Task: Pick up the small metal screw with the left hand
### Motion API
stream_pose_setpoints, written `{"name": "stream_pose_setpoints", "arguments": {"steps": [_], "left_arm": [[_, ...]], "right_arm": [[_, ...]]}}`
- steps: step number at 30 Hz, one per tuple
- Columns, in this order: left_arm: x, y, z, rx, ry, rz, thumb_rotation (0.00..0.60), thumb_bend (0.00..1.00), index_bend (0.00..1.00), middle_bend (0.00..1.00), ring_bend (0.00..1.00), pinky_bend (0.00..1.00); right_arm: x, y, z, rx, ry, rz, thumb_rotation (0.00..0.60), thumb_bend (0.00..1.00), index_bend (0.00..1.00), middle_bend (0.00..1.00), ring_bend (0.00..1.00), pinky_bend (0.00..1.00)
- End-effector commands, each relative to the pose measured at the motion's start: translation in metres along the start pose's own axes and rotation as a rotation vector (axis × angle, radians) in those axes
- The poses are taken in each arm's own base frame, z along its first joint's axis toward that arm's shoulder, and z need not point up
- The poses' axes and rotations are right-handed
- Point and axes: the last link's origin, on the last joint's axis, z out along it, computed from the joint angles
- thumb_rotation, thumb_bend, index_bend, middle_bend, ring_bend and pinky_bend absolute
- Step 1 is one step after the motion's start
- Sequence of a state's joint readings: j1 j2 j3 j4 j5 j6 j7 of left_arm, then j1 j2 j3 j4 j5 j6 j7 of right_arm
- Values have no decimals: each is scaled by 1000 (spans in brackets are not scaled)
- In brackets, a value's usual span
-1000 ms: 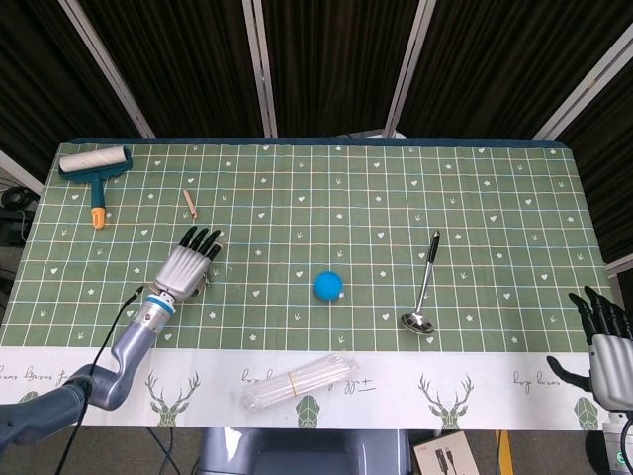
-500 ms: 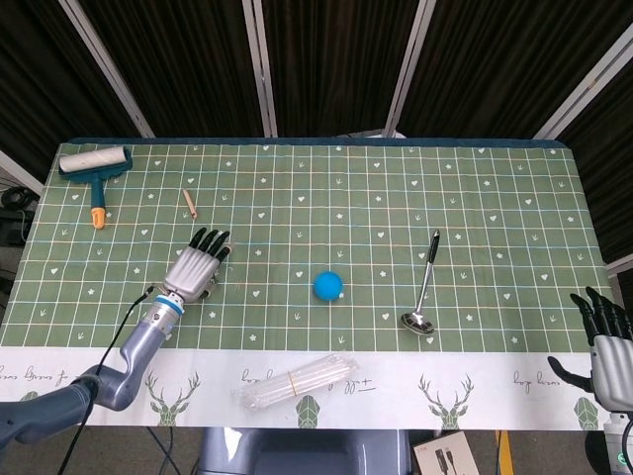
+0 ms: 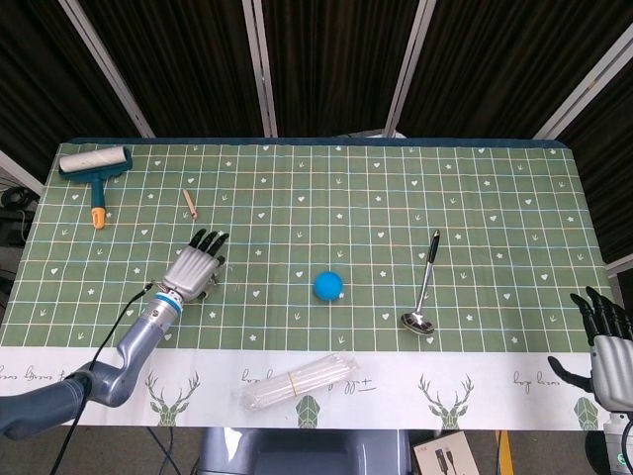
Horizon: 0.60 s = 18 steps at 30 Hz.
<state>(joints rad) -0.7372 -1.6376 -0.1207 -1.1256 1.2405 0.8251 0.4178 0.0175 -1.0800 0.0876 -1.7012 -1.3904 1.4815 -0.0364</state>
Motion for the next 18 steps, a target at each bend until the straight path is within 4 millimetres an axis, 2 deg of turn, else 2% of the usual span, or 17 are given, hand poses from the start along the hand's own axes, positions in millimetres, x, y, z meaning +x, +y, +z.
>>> {"name": "stream_pose_setpoints", "arguments": {"steps": [1,18], "left_arm": [[0,2,1,-14,1,16,600,240,456,0,0,0],[-1,7,7,-31,-9,33,600,250,486,0,0,0]], "right_arm": [[0,0,0,-2,0,0,600,101,77,0,0,67],[0,1,1,-7,5,3,600,102,77,0,0,67]]}}
